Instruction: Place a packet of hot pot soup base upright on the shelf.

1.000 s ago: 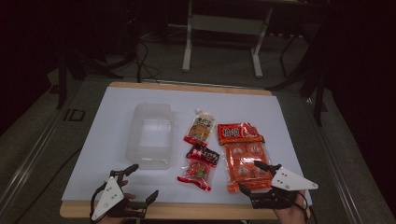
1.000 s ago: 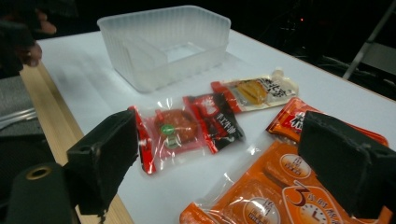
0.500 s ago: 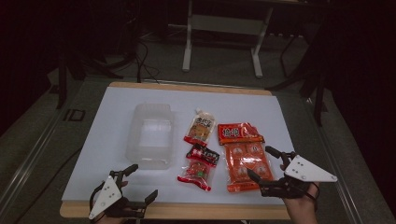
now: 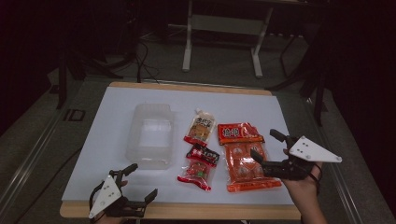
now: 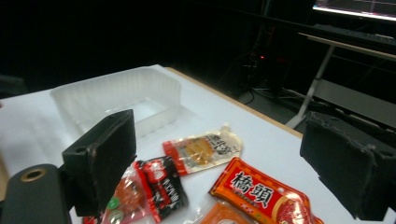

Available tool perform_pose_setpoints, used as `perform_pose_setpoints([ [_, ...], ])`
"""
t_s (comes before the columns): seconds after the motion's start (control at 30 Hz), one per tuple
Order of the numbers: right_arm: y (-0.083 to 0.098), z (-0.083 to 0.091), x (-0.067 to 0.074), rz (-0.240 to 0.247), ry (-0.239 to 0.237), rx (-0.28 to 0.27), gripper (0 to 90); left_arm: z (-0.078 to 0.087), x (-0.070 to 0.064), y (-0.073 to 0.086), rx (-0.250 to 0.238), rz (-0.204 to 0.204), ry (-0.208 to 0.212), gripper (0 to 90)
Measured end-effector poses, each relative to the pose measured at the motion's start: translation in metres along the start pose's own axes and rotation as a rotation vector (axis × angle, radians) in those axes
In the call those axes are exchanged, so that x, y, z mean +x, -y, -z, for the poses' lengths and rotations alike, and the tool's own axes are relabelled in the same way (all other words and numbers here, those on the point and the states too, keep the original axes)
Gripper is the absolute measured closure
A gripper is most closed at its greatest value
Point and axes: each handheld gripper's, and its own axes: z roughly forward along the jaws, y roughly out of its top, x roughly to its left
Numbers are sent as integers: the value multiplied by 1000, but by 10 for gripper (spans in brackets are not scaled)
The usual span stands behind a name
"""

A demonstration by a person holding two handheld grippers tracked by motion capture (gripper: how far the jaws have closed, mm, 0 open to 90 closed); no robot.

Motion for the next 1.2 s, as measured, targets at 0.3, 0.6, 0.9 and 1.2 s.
perform_pose_setpoints([
  [0.3,-1,-17,-18,-18,47,33,99,-1,-1,0,11,-13,0,7],
  [0.6,6,-29,-36,-32,84,54,99,-1,-1,1,16,-7,1,7],
  [0.9,16,-45,-56,-38,95,81,128,-1,0,1,17,-4,1,7],
  [1.2,26,-60,-71,-52,96,121,139,-1,0,1,18,-3,0,7],
])
